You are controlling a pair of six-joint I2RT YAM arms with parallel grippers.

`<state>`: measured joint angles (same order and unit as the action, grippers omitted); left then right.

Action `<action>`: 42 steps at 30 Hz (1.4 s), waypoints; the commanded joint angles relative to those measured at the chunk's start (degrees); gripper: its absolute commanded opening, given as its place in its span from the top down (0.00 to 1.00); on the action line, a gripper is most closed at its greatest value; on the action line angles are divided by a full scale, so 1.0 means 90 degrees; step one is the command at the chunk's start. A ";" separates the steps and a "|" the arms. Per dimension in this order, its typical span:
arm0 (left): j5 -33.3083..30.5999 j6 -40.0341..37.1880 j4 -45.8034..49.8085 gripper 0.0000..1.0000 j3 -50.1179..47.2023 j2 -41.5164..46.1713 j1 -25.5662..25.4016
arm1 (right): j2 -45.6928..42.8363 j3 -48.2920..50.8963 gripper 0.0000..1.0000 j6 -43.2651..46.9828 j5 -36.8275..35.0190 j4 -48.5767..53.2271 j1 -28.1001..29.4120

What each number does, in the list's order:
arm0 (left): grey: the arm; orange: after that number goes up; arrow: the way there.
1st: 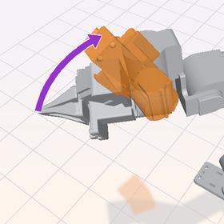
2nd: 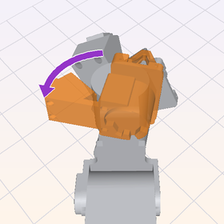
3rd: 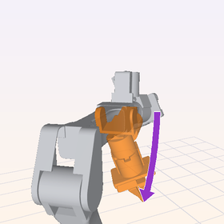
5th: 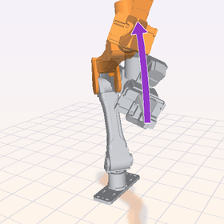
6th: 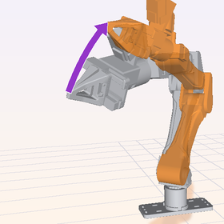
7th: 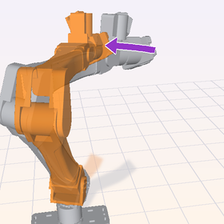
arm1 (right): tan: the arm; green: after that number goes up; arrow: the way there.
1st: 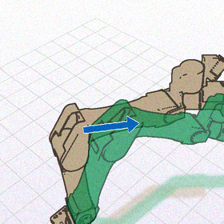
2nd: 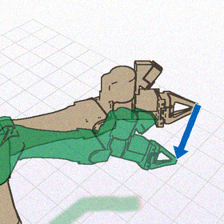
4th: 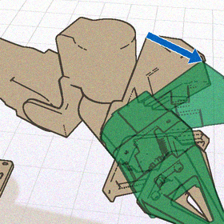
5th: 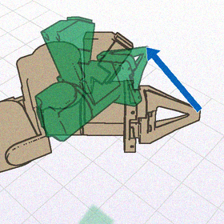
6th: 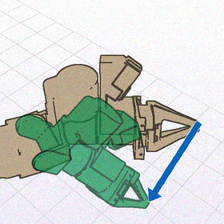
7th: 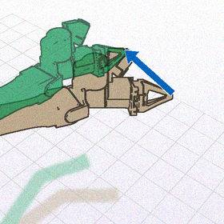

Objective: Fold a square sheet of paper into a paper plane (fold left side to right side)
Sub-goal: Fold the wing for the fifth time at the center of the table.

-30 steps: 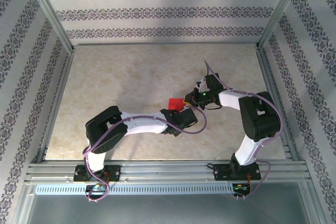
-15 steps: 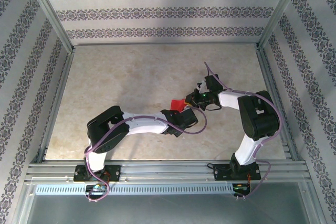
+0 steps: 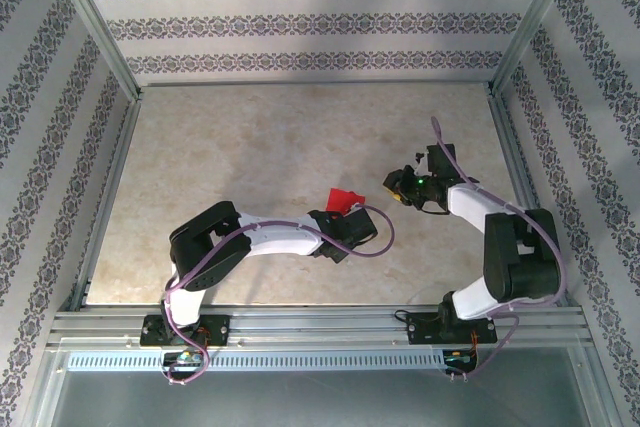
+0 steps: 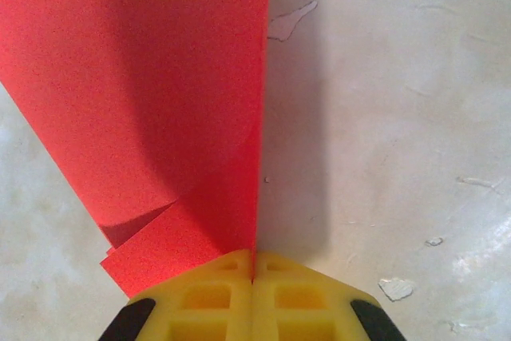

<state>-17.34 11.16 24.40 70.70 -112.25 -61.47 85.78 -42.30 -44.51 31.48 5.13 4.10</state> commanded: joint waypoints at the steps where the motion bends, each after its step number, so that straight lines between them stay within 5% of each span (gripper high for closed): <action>1: 0.0312 0.0245 -0.0378 0.96 -0.0252 0.0294 0.0146 | -0.0306 0.0142 0.69 0.0360 -0.0136 0.0195 -0.0093; 18: 0.3873 0.1964 -0.2694 1.00 -0.1734 0.1366 0.1875 | -0.0710 0.0832 0.56 0.0346 0.0500 -0.1063 -0.0133; 27: 0.4566 0.3170 -0.4518 1.00 -0.2458 0.1219 0.2198 | -0.0414 0.0853 0.57 0.0290 0.0655 -0.1429 0.0235; 42: 0.4681 0.4503 -0.6989 1.00 -0.3608 0.0994 0.2395 | 0.0369 0.0737 0.62 -0.0342 0.0281 -0.2313 0.1188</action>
<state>23.79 47.90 -30.24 39.64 -102.02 -41.10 87.81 -35.40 -45.54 35.27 -12.34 13.82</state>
